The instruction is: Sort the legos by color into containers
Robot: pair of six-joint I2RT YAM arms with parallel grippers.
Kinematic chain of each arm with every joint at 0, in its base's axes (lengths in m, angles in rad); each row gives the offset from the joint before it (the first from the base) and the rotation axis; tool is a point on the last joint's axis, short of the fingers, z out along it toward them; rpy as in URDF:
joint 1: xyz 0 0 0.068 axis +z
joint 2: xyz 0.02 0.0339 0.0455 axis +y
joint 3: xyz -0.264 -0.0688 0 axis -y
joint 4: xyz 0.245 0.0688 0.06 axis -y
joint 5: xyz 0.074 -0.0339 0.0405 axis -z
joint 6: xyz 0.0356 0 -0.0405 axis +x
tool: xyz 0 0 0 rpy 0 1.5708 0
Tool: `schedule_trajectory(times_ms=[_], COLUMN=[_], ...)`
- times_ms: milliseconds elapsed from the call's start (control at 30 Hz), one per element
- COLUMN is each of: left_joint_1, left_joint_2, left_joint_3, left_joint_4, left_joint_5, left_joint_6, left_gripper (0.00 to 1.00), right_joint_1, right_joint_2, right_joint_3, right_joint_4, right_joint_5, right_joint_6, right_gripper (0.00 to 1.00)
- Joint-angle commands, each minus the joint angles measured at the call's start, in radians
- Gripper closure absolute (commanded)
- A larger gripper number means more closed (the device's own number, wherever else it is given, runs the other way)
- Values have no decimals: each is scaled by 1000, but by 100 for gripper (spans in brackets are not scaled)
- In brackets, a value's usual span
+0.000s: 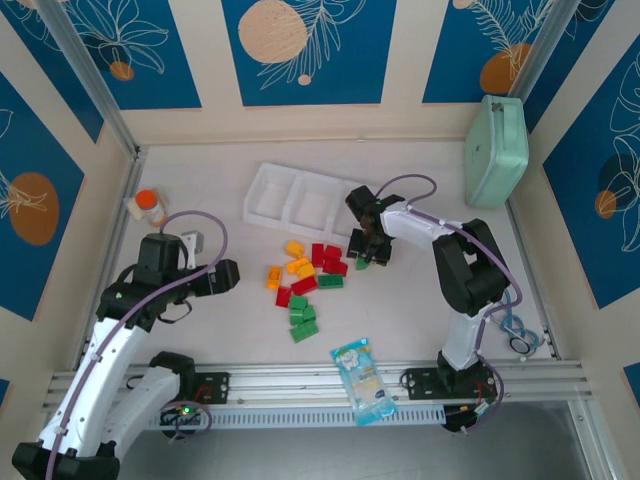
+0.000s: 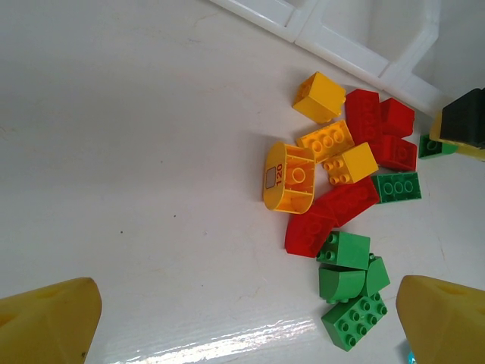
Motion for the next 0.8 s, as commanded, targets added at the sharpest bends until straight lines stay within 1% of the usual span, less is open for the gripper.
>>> schedule_trajectory(times_ms=[0, 200, 500, 767], left_joint_1=[-3, -3, -3, -3], left_joint_2=[-7, 0, 4, -29], left_joint_3=[-7, -7, -9, -10], left_joint_4=[2, 3, 6, 6], left_joint_5=[-12, -10, -1, -15], left_joint_6=[15, 16, 16, 15], left_gripper=[1, 0, 1, 1], right_joint_1=[12, 14, 14, 17], right_joint_2=[31, 43, 51, 46], right_joint_3=[24, 5, -6, -39], right_joint_4=[-31, -27, -36, -28], right_joint_5=[-20, -14, 14, 16], right_joint_6=[-8, -1, -20, -30], right_gripper=[46, 48, 55, 58])
